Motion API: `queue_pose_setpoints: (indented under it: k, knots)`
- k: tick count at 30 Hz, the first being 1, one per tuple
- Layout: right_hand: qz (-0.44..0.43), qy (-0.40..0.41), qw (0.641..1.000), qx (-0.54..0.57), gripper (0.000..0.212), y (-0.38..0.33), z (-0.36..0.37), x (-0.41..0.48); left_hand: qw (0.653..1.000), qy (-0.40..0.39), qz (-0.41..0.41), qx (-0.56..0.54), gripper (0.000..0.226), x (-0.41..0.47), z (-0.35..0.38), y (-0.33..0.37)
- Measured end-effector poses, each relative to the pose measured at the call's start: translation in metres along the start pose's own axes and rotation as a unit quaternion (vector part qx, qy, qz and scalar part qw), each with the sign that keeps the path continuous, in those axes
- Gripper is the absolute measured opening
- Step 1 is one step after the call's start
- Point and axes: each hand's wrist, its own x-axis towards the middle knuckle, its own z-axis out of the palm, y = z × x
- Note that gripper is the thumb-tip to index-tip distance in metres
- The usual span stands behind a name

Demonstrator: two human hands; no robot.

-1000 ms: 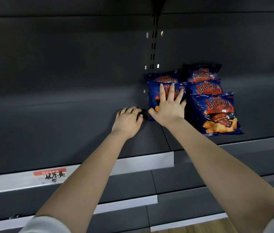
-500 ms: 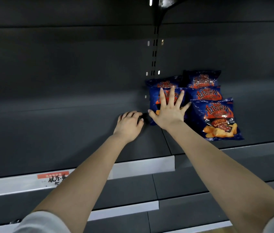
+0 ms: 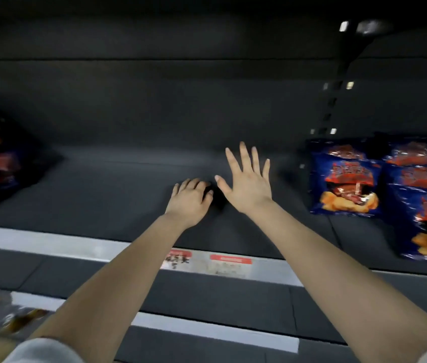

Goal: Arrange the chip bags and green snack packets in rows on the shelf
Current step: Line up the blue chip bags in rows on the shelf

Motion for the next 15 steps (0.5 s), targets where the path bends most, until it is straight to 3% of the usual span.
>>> queue_pose_setpoints:
  k: [6, 15]
  knots:
    - [-0.084, -0.029, 0.995, 0.047, 0.069, -0.107, 0.024, 0.026, 0.992, 0.03, -0.123, 0.017, 0.041, -0.044, -0.041, -0.112]
    - [-0.213, -0.065, 0.971, 0.085, 0.069, -0.283, 0.056, 0.054, 0.967, 0.074, -0.241, 0.048, 0.038, -0.111, -0.093, -0.255]
